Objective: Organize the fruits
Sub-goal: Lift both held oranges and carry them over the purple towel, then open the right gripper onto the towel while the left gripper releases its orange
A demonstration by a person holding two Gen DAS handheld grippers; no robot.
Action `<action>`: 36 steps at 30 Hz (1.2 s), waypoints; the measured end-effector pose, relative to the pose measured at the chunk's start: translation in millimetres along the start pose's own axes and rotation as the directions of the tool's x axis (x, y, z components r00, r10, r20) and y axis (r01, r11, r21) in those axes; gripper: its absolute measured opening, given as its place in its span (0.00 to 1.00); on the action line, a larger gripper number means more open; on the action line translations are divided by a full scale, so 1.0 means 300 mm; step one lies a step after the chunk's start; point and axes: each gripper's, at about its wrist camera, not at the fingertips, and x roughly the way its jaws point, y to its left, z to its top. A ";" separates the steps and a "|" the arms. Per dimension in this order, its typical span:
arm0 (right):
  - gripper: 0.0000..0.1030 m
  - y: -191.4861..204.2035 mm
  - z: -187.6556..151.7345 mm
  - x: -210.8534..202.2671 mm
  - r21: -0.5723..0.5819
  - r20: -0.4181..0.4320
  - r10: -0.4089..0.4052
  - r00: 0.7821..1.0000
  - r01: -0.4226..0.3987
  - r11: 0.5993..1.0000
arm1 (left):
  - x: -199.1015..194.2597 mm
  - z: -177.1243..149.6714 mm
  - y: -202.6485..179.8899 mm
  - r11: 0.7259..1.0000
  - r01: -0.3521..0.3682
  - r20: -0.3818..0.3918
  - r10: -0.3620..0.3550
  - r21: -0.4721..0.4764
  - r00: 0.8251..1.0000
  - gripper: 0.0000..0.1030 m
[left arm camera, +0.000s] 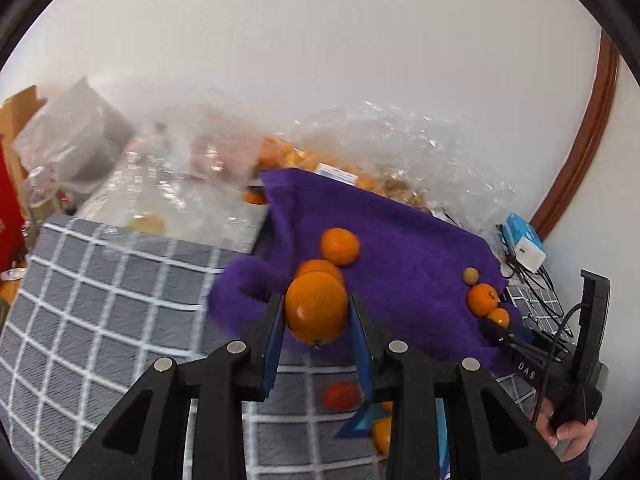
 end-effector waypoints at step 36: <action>0.46 -0.009 -0.004 -0.062 -0.021 0.063 -0.026 0.998 0.027 0.999 | 0.254 0.054 -0.204 0.997 -0.052 -0.164 0.060 0.053 0.985 0.42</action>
